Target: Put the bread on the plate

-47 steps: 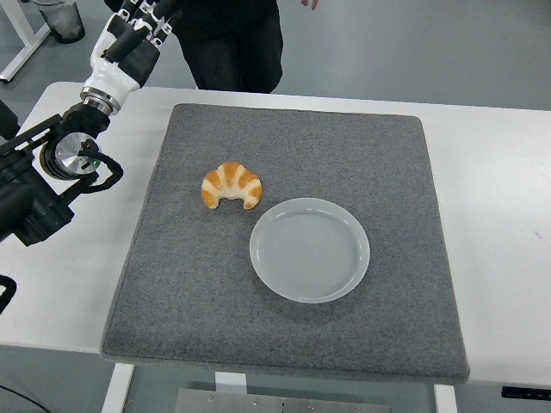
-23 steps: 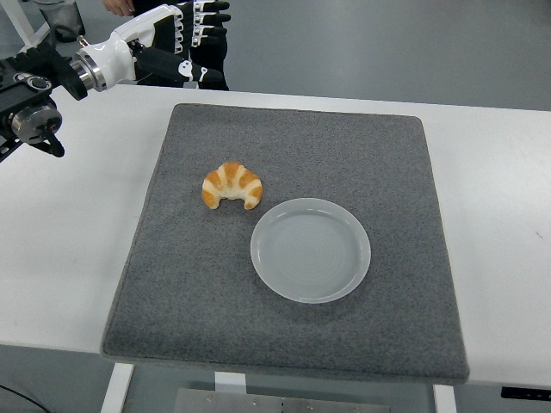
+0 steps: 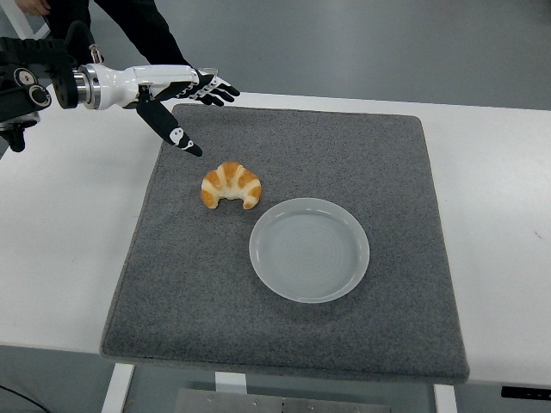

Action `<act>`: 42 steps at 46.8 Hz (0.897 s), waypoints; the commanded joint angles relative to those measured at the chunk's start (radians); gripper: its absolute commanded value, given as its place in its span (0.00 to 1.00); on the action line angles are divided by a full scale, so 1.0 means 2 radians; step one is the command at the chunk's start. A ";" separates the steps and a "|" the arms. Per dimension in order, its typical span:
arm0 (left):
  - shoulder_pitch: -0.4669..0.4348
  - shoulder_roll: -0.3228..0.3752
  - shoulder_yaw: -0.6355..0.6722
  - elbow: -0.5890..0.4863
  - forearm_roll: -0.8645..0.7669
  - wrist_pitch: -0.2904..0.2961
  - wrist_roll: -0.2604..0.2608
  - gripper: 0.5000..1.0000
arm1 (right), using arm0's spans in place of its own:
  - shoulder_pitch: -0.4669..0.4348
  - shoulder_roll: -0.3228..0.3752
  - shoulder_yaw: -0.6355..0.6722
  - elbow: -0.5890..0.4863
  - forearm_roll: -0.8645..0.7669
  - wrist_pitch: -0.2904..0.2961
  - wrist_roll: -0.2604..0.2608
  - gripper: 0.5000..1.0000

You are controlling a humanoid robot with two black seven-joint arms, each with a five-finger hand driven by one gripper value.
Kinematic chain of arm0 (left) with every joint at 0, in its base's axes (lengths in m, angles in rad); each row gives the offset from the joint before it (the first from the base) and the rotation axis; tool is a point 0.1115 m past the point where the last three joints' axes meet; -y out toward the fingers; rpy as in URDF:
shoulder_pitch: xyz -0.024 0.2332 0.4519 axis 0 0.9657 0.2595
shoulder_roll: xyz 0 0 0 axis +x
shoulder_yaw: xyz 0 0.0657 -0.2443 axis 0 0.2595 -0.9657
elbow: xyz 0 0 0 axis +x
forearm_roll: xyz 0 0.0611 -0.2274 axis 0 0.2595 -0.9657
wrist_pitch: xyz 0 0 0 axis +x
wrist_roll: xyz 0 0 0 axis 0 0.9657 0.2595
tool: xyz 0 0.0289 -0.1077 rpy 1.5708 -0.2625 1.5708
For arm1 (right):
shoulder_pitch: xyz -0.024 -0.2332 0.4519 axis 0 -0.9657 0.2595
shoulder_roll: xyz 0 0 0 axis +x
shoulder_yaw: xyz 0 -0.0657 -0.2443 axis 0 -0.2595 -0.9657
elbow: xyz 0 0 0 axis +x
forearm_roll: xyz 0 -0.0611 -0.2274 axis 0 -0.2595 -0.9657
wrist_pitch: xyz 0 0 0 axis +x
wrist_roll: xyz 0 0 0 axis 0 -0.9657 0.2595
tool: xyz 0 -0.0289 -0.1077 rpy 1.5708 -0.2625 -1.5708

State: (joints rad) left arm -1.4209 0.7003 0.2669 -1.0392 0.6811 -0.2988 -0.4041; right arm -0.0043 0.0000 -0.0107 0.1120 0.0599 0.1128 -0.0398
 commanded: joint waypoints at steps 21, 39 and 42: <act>0.006 -0.048 0.059 -0.010 0.005 0.093 0.023 1.00 | 0.000 0.000 0.000 0.000 0.000 0.000 0.000 0.90; 0.026 -0.090 0.081 0.022 0.005 0.119 0.023 1.00 | 0.000 0.000 0.000 0.000 0.000 0.000 0.000 0.90; 0.030 -0.093 0.084 0.026 0.005 0.126 0.023 1.00 | 0.000 0.000 0.000 0.000 0.001 0.000 0.000 0.90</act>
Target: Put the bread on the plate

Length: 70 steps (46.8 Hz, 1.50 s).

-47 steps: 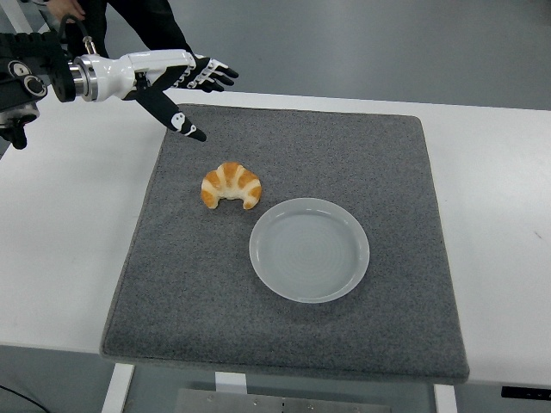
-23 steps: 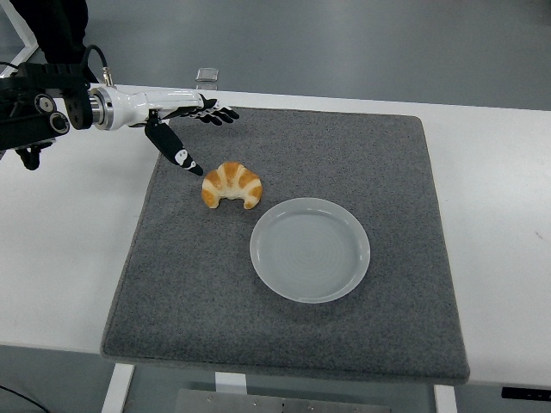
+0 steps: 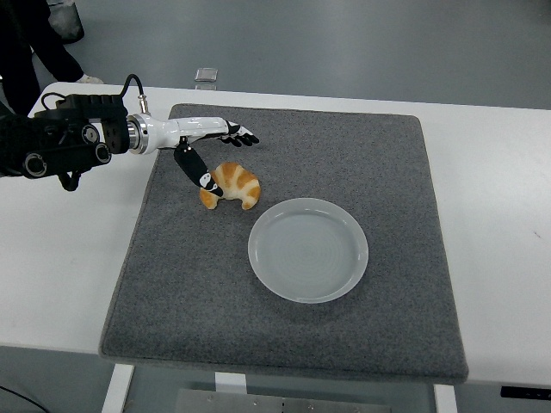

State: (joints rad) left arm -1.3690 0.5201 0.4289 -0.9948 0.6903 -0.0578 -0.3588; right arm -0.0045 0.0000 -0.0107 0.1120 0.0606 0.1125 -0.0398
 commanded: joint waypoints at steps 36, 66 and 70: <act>0.026 -0.031 0.005 0.017 0.010 0.029 -0.001 0.86 | 0.000 0.000 0.000 0.000 0.000 0.000 0.000 0.90; 0.022 -0.031 0.005 0.016 0.064 0.037 -0.002 0.06 | 0.000 0.000 0.000 0.000 0.000 0.000 0.000 0.90; 0.022 -0.031 0.005 0.016 0.067 0.037 -0.002 0.00 | 0.000 0.000 0.000 0.000 0.000 0.000 0.000 0.90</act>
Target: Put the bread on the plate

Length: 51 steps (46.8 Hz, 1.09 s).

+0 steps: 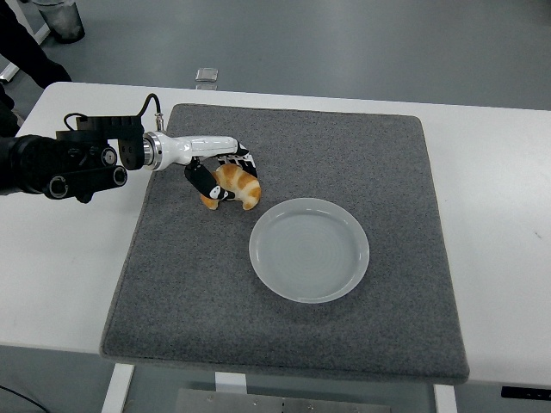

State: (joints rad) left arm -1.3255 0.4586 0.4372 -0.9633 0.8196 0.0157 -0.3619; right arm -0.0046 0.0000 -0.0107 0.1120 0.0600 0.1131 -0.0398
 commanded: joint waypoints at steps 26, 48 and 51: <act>-0.050 0.008 -0.009 -0.005 0.013 0.010 -0.007 0.00 | 0.000 0.000 0.000 0.000 0.000 0.000 0.000 0.90; -0.143 0.077 -0.084 -0.056 0.016 -0.067 -0.028 0.00 | 0.000 0.000 0.000 0.000 0.000 0.000 0.000 0.91; -0.143 0.080 -0.096 -0.074 0.020 -0.071 -0.042 0.00 | 0.000 0.000 0.000 0.000 0.000 -0.001 0.000 0.90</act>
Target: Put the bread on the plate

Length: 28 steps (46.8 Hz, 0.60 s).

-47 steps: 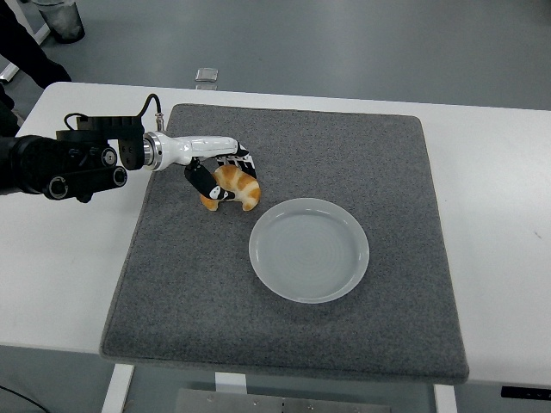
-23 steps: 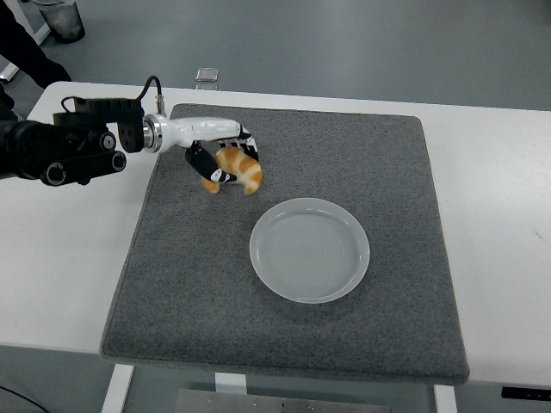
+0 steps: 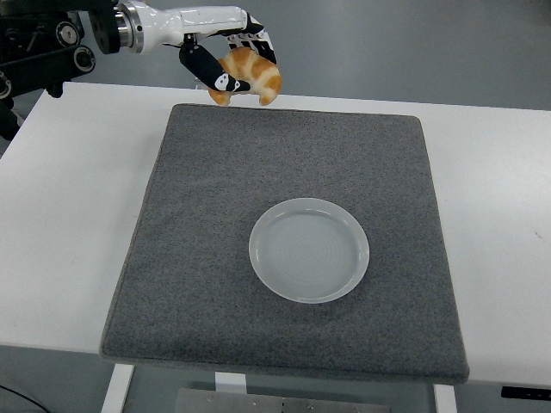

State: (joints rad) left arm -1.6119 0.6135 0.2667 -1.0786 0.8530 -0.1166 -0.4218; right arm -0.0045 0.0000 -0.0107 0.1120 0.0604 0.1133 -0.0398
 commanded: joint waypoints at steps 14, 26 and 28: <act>0.005 -0.013 -0.047 -0.047 0.011 -0.005 -0.058 0.00 | 0.000 0.000 0.000 0.000 0.000 -0.001 0.000 0.90; 0.017 -0.065 -0.048 -0.047 0.018 -0.004 -0.059 0.00 | 0.000 0.000 0.000 0.000 0.000 0.000 0.000 0.90; 0.022 -0.073 -0.048 -0.047 0.025 -0.004 -0.059 0.00 | 0.000 0.000 0.000 0.000 0.000 0.000 0.000 0.90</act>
State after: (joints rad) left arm -1.5825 0.4909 0.1686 -1.1712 0.8858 -0.1242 -0.5395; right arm -0.0044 0.0000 -0.0107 0.1120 0.0600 0.1125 -0.0399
